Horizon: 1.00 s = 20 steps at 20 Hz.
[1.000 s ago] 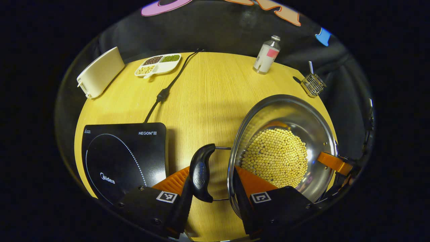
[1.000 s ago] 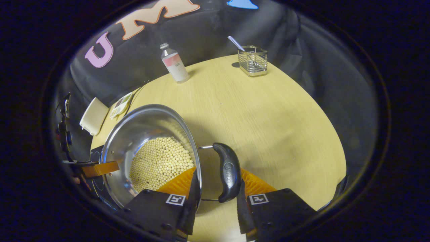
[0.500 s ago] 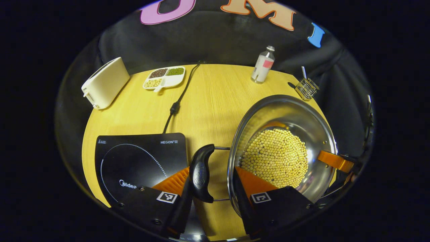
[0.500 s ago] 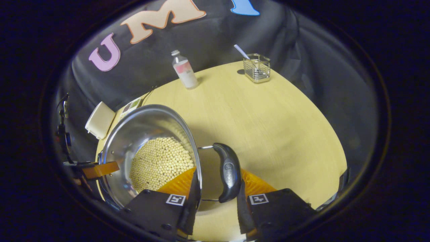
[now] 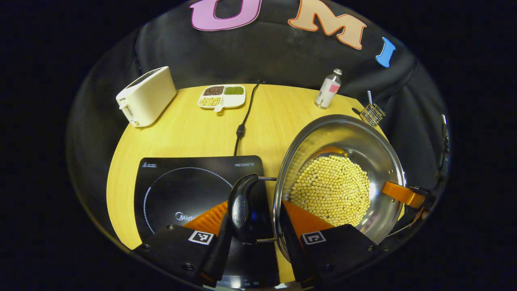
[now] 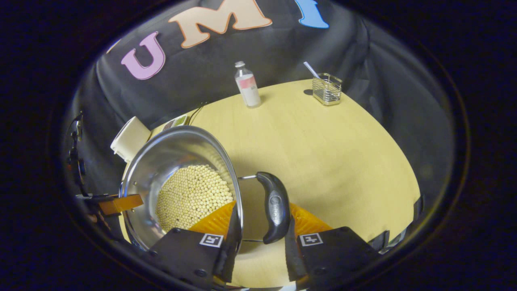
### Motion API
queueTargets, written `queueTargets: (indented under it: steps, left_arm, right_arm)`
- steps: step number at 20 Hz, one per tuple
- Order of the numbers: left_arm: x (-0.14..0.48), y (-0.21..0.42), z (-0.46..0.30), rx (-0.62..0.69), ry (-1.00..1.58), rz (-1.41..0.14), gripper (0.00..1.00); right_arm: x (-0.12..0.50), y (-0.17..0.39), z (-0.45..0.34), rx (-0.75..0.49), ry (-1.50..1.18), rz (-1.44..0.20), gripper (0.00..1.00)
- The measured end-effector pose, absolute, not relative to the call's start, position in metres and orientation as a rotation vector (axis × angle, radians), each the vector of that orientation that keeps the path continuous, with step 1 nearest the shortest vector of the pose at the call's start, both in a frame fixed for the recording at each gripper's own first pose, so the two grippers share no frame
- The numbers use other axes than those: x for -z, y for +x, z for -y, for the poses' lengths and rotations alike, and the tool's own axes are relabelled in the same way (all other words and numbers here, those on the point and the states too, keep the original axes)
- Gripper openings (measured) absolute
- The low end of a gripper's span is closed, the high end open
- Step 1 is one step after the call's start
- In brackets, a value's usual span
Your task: First push the handle of the pot to place it horizontally, then grasp the pot with both hands and set it on the induction cooktop.
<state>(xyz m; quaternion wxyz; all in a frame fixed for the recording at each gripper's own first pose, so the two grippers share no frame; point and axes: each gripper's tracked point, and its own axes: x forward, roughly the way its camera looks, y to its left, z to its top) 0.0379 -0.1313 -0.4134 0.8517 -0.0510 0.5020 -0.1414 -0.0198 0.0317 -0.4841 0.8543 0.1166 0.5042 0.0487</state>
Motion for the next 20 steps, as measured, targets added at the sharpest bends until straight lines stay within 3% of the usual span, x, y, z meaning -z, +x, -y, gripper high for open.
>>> queueTargets:
  steps: [20]
  left_arm:
    - [0.434, 0.031, -0.057, 0.160, -0.147, -1.075, 0.65]
  right_arm:
    - [0.482, -0.057, -0.224, -0.235, 0.222, -1.078, 0.49]
